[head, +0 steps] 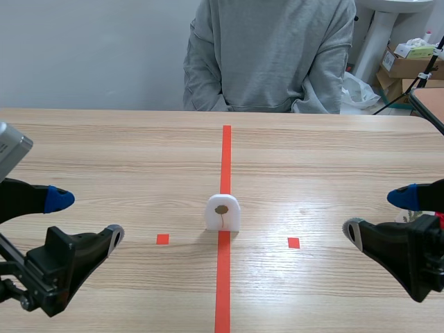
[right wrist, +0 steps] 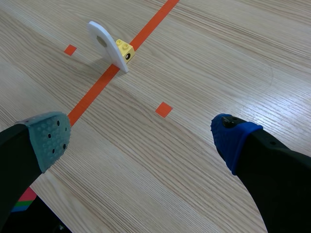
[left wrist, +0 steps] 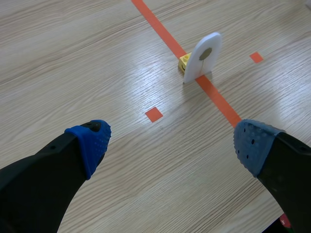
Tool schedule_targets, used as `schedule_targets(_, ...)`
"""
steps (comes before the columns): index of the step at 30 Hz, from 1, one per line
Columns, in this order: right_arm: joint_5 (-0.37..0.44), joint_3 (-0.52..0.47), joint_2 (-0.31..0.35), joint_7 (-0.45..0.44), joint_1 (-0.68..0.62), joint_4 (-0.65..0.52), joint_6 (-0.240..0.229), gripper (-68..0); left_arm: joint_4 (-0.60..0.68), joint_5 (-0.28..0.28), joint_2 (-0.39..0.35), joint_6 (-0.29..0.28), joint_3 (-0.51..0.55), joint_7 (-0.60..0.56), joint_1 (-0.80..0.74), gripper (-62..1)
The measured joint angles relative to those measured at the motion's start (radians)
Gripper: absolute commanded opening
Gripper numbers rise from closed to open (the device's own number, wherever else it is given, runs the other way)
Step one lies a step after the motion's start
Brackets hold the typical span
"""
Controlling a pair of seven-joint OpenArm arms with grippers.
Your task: Do the leaf sorting experiment
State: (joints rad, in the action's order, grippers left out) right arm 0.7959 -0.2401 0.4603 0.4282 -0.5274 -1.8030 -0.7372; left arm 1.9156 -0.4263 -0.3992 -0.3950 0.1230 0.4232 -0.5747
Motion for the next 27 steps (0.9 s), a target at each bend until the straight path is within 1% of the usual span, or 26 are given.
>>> schedule_targets(2, 0.000, 0.000, 0.000, 0.000, 0.000, 0.000, 0.000, -8.5, -0.005, 0.016, 0.000, -0.010, 0.000, 0.016, 0.020, -6.7)
schedule_targets(5, 0.000, 0.000, 0.000, 0.000, 0.000, 0.000, 0.000, -8.5, -0.048, 0.014, -0.005, -0.037, -0.003, 0.036, 0.084, -6.7)
schedule_targets(7, 0.000, 0.000, 0.000, 0.000, 0.000, 0.000, 0.000, -8.5, -0.096, 0.014, -0.020, -0.052, -0.018, 0.037, 0.132, -6.7)
schedule_targets(11, 0.000, 0.000, 0.000, 0.000, 0.000, 0.000, 0.000, -8.5, -0.199, 0.015, -0.056, -0.073, -0.095, 0.037, 0.222, -6.7)
schedule_targets(14, 0.001, 0.000, 0.000, 0.000, 0.000, 0.000, 0.000, -8.5, -0.276, 0.016, -0.060, -0.077, -0.159, 0.037, 0.290, -6.7)
schedule_targets(17, 0.001, 0.000, 0.000, 0.000, 0.000, 0.000, 0.000, -8.5, -0.350, 0.038, -0.072, -0.113, -0.233, 0.037, 0.367, -6.7)
schedule_targets(20, 0.001, 0.000, 0.000, 0.000, 0.000, 0.000, 0.000, -8.5, -0.411, 0.063, -0.072, -0.114, -0.314, 0.029, 0.441, -6.7)
schedule_targets(24, 0.001, 0.000, 0.000, 0.000, 0.000, 0.000, 0.000, -8.5, -0.474, 0.069, -0.071, -0.115, -0.412, -0.021, 0.525, -6.7)
schedule_targets(27, 0.001, 0.000, 0.000, 0.000, 0.000, 0.000, 0.000, -8.5, -0.522, 0.138, -0.058, -0.114, -0.451, -0.054, 0.572, -6.7)
